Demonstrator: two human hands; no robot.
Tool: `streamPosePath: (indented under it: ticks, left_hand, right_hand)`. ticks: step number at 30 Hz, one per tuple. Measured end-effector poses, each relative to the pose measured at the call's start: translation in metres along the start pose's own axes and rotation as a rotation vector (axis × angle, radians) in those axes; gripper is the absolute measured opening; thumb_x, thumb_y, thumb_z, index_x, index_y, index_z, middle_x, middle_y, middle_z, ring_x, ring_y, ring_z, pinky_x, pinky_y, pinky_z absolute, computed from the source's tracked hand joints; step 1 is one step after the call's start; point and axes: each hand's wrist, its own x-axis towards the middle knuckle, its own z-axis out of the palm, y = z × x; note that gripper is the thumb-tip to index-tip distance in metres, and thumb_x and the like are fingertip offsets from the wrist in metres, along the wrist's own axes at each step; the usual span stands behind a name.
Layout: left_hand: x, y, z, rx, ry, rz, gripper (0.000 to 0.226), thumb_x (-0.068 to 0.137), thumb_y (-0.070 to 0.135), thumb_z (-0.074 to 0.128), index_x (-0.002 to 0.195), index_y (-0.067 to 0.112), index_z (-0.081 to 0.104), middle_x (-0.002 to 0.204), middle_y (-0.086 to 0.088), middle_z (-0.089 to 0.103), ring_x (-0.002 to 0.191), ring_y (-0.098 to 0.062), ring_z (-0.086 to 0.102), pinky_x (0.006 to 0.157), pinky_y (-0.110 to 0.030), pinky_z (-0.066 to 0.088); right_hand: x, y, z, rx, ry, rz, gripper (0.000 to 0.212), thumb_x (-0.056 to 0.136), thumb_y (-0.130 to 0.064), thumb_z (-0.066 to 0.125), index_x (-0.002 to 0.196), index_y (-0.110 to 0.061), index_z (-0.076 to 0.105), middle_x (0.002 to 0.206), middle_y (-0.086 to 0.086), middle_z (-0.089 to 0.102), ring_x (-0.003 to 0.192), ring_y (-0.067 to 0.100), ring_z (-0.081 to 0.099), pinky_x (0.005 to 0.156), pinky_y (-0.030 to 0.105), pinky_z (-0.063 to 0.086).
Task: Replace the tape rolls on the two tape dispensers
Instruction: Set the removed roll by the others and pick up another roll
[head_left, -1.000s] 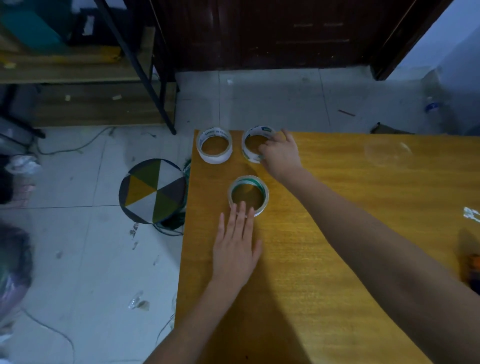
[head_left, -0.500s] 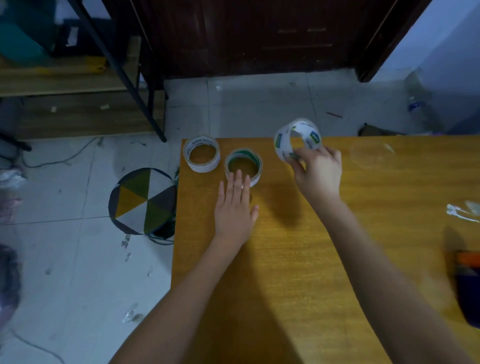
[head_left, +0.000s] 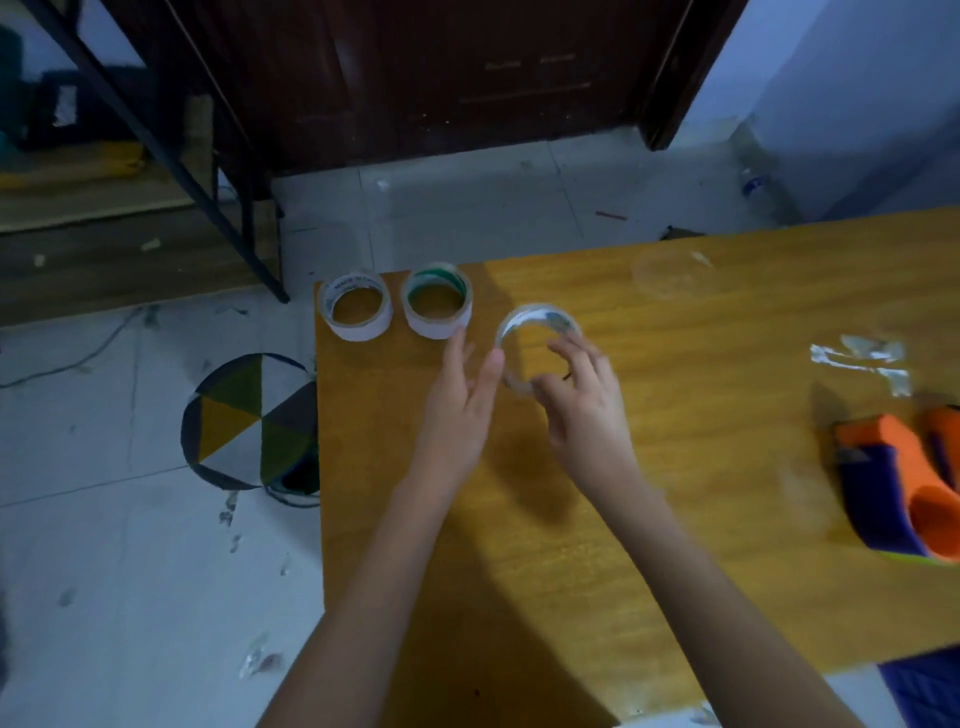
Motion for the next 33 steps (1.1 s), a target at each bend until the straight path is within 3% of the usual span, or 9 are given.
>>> streamPosePath:
  ticks: [3, 6, 8, 10, 13, 16, 19, 26, 33]
  left_hand:
    - [-0.006, -0.008, 0.011, -0.078, -0.028, -0.033, 0.031, 0.092, 0.034, 0.056, 0.119, 0.021, 0.057, 0.104, 0.0, 0.066, 0.092, -0.015, 0.064, 0.086, -0.04, 0.054]
    - [-0.015, -0.01, 0.021, -0.251, -0.07, -0.128, 0.026, 0.089, 0.011, 0.062, 0.115, 0.013, 0.061, 0.083, 0.0, 0.068, 0.067, -0.007, 0.064, 0.059, -0.022, 0.056]
    - [-0.023, -0.008, 0.028, -0.347, -0.121, -0.192, 0.027, 0.086, 0.008, 0.064, 0.112, 0.014, 0.059, 0.069, 0.006, 0.07, 0.062, -0.009, 0.065, 0.055, -0.021, 0.057]
    - [-0.031, -0.007, 0.041, -0.383, -0.171, -0.226, 0.023, 0.085, 0.007, 0.066, 0.107, 0.014, 0.059, 0.061, 0.007, 0.071, 0.058, -0.009, 0.065, 0.056, -0.023, 0.058]
    - [-0.045, -0.002, 0.064, -0.374, -0.265, -0.211, 0.018, 0.085, 0.008, 0.066, 0.1, 0.016, 0.06, 0.063, 0.007, 0.072, 0.056, -0.008, 0.066, 0.056, -0.025, 0.059]
    - [-0.061, 0.005, 0.089, -0.322, -0.351, -0.211, 0.019, 0.084, 0.011, 0.067, 0.102, 0.015, 0.061, 0.067, 0.004, 0.073, 0.058, -0.011, 0.068, 0.052, -0.023, 0.057]
    - [-0.077, 0.013, 0.114, -0.257, -0.406, -0.214, 0.025, 0.083, 0.011, 0.069, 0.107, 0.015, 0.061, 0.078, 0.0, 0.073, 0.059, -0.011, 0.067, 0.053, -0.023, 0.058]
    - [-0.122, 0.025, 0.178, -0.17, -0.522, -0.193, 0.032, 0.083, 0.013, 0.07, 0.113, 0.015, 0.059, 0.089, -0.006, 0.072, 0.07, -0.016, 0.069, 0.06, -0.026, 0.059]
    - [-0.175, 0.038, 0.275, -0.142, -0.508, -0.188, 0.029, 0.083, 0.012, 0.069, 0.11, 0.015, 0.059, 0.091, -0.009, 0.071, 0.073, -0.022, 0.068, 0.056, -0.025, 0.058]
  right_hand:
    - [-0.032, 0.002, -0.01, 0.0, -0.026, -0.02, 0.032, 0.065, 0.012, 0.061, 0.087, -0.01, 0.067, 0.135, 0.02, 0.051, 0.134, 0.036, 0.038, 0.1, 0.046, 0.044]
    - [-0.058, 0.012, -0.024, 0.084, 0.006, -0.006, 0.031, 0.073, 0.012, 0.062, 0.093, -0.01, 0.067, 0.14, 0.019, 0.045, 0.137, 0.034, 0.033, 0.101, 0.04, 0.043]
    - [-0.075, 0.019, -0.035, 0.161, 0.061, -0.02, 0.028, 0.08, 0.007, 0.061, 0.1, -0.011, 0.066, 0.144, 0.02, 0.037, 0.139, 0.032, 0.032, 0.107, 0.04, 0.039]
    - [-0.093, 0.02, -0.047, 0.347, 0.13, 0.119, 0.035, 0.085, -0.004, 0.062, 0.118, -0.015, 0.06, 0.15, 0.016, 0.027, 0.141, 0.024, 0.03, 0.109, 0.033, 0.037]
    - [-0.118, 0.017, -0.068, 0.856, 0.255, 0.687, 0.057, 0.087, -0.016, 0.063, 0.138, -0.018, 0.037, 0.145, 0.006, 0.035, 0.129, 0.017, 0.046, 0.1, 0.031, 0.047]
    - [-0.144, 0.031, -0.089, 1.15, 0.315, 1.055, 0.04, 0.09, -0.019, 0.058, 0.127, -0.004, 0.05, 0.111, 0.011, 0.065, 0.101, 0.025, 0.064, 0.087, 0.04, 0.055]
    - [-0.176, 0.046, -0.108, 1.141, 0.324, 1.067, 0.027, 0.091, -0.018, 0.057, 0.111, -0.001, 0.061, 0.098, 0.013, 0.069, 0.087, 0.024, 0.068, 0.079, 0.038, 0.058]
    - [-0.238, 0.083, -0.143, 1.198, 0.435, 1.111, 0.03, 0.086, -0.014, 0.064, 0.113, -0.002, 0.06, 0.095, 0.01, 0.068, 0.081, 0.016, 0.067, 0.073, 0.03, 0.06]
    - [-0.308, 0.151, -0.189, 1.274, 0.48, 1.104, 0.03, 0.087, -0.011, 0.063, 0.114, 0.0, 0.06, 0.081, 0.002, 0.065, 0.073, 0.01, 0.064, 0.07, 0.025, 0.057]
